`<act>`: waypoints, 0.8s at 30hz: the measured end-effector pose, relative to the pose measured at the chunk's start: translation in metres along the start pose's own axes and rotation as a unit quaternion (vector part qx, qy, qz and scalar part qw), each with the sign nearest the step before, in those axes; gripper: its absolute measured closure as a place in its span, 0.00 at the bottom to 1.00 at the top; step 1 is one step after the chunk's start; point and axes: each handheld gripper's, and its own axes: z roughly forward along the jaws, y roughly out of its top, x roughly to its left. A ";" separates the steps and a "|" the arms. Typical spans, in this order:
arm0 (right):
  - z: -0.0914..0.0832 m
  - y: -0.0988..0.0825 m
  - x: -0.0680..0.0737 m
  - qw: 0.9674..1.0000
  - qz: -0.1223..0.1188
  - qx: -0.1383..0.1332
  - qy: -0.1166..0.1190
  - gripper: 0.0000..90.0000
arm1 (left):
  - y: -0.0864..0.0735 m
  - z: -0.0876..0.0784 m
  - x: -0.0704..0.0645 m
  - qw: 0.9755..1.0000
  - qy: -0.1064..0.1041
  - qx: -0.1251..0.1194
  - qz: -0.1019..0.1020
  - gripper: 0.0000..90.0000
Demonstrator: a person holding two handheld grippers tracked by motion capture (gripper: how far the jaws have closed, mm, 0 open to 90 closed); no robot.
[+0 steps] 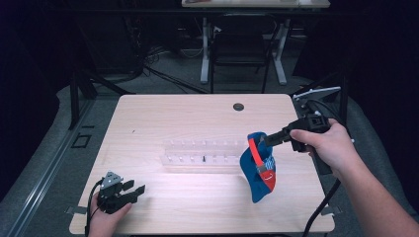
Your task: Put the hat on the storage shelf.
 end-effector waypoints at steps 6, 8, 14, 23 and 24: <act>-0.008 0.004 0.001 1.000 0.005 -0.016 0.012 1.00 | 0.000 0.001 0.000 1.000 0.000 0.001 0.001 0.52; -0.011 0.006 0.002 0.999 0.010 -0.025 0.017 1.00 | 0.000 0.001 0.000 1.000 0.000 0.001 0.002 0.52; -0.013 0.013 0.008 0.999 0.010 -0.034 0.033 1.00 | 0.000 0.001 0.000 1.000 0.000 0.002 0.001 0.52; -0.006 0.027 0.020 0.998 0.006 -0.037 0.046 1.00 | 0.001 0.000 -0.001 1.000 -0.005 0.010 0.003 0.52; -0.006 0.029 0.022 0.998 0.006 -0.038 0.047 1.00 | 0.001 0.000 -0.001 1.000 -0.005 0.010 0.003 0.52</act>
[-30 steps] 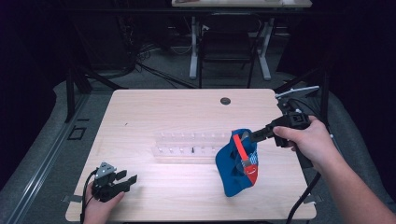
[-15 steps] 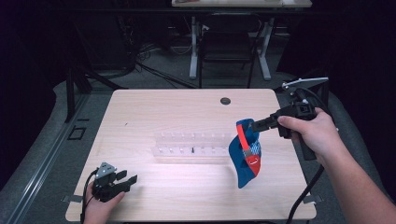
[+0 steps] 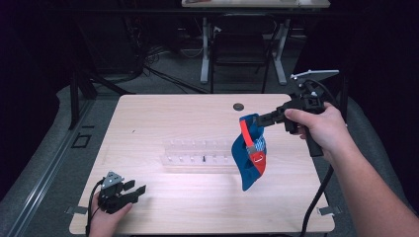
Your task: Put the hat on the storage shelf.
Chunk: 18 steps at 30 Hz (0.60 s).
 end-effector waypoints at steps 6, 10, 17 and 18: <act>0.004 0.011 0.010 1.000 -0.001 -0.003 0.012 1.00 | 0.000 0.001 -0.001 1.000 -0.002 -0.007 0.000 0.51; 0.007 0.018 0.017 1.000 -0.002 -0.009 0.019 1.00 | 0.000 0.000 -0.003 1.000 -0.003 -0.008 -0.002 0.51; 0.014 0.030 0.027 1.000 -0.006 -0.015 0.023 1.00 | 0.004 -0.001 -0.005 1.000 -0.011 -0.013 -0.007 0.50; 0.014 0.030 0.027 1.000 -0.006 -0.015 0.023 1.00 | 0.004 -0.001 -0.005 1.000 -0.011 -0.013 -0.007 0.50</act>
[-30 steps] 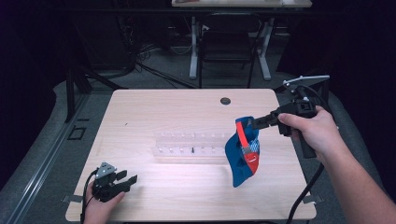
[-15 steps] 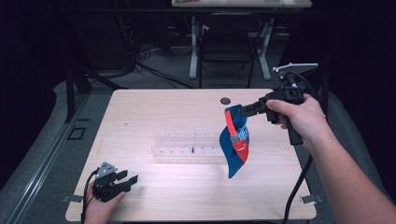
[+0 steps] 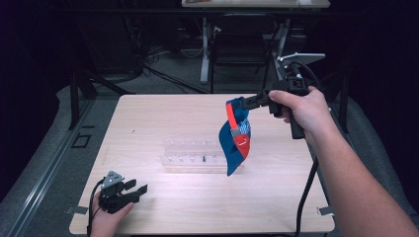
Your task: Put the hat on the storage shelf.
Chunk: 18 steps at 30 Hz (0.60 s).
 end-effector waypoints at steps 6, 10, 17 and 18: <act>0.013 0.012 0.004 1.000 0.008 -0.012 0.008 1.00 | 0.018 -0.003 -0.014 1.000 -0.017 -0.019 0.017 0.52; 0.018 0.016 0.006 1.000 0.009 -0.014 0.010 1.00 | 0.029 -0.005 -0.025 0.999 -0.024 -0.028 0.038 0.53; 0.030 0.024 0.013 1.000 0.016 -0.023 0.014 1.00 | 0.054 0.000 -0.047 0.996 -0.043 -0.046 0.066 0.53; 0.032 0.025 0.013 0.999 0.016 -0.023 0.016 1.00 | 0.056 0.001 -0.050 0.996 -0.043 -0.049 0.066 0.53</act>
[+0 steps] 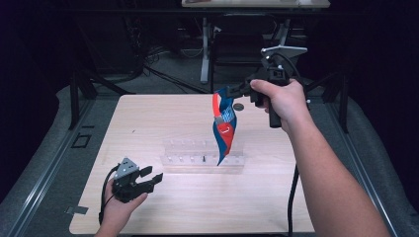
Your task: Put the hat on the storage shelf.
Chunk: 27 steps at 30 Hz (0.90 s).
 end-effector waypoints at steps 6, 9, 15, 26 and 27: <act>0.013 0.005 0.003 1.000 0.005 -0.005 0.006 1.00 | 0.014 0.006 -0.012 1.000 -0.009 -0.006 0.017 0.53; 0.020 0.007 0.005 1.000 0.007 -0.007 0.007 1.00 | 0.018 0.007 -0.016 1.000 -0.019 -0.005 0.020 0.53; 0.034 0.010 0.008 1.000 0.010 -0.008 0.011 1.00 | 0.027 0.011 -0.023 0.999 -0.029 -0.020 0.026 0.54; 0.047 0.014 0.001 0.999 0.024 -0.015 0.014 1.00 | 0.040 0.018 -0.038 0.998 -0.034 -0.027 0.050 0.56; 0.048 0.014 0.000 1.000 0.025 -0.013 0.013 1.00 | 0.041 0.019 -0.039 0.998 -0.032 -0.027 0.052 0.56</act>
